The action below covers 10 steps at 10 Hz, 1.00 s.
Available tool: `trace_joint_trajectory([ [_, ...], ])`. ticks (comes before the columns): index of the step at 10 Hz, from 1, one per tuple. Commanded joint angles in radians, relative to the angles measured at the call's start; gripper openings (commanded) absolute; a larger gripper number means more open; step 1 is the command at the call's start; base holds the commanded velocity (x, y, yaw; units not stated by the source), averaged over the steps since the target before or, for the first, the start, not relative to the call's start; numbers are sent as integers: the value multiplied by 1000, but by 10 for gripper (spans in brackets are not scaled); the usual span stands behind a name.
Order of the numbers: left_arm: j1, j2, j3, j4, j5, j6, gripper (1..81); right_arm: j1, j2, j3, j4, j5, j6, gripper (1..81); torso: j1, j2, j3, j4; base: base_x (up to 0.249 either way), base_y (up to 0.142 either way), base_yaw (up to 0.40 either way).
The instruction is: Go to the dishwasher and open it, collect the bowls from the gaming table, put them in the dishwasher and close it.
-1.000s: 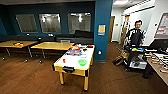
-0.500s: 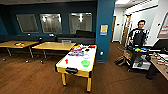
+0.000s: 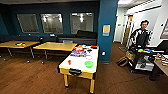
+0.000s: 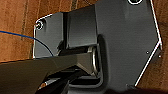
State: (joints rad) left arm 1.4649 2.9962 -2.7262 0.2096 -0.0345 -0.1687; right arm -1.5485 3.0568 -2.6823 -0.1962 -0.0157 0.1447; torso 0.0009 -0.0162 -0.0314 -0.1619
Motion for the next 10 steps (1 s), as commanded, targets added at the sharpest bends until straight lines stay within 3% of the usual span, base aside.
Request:
trace_joint_trajectory([
  [1, -56, -2, 0, -2, 45, 0, 811, 47, -4, 6, -8, -52, -4, 811, 0, 0, 0, 0, 94, 84, 0],
  [6, -56, -3, 0, -4, 45, 0, 811, 46, -4, 6, -8, -52, -4, 811, 0, 0, 0, 0, 94, 93, 0],
  [10, -56, -3, 0, -4, 45, 0, 811, 47, -2, 6, -8, -52, -4, 811, 1, 1, 0, 0, 0, 196, 0],
])
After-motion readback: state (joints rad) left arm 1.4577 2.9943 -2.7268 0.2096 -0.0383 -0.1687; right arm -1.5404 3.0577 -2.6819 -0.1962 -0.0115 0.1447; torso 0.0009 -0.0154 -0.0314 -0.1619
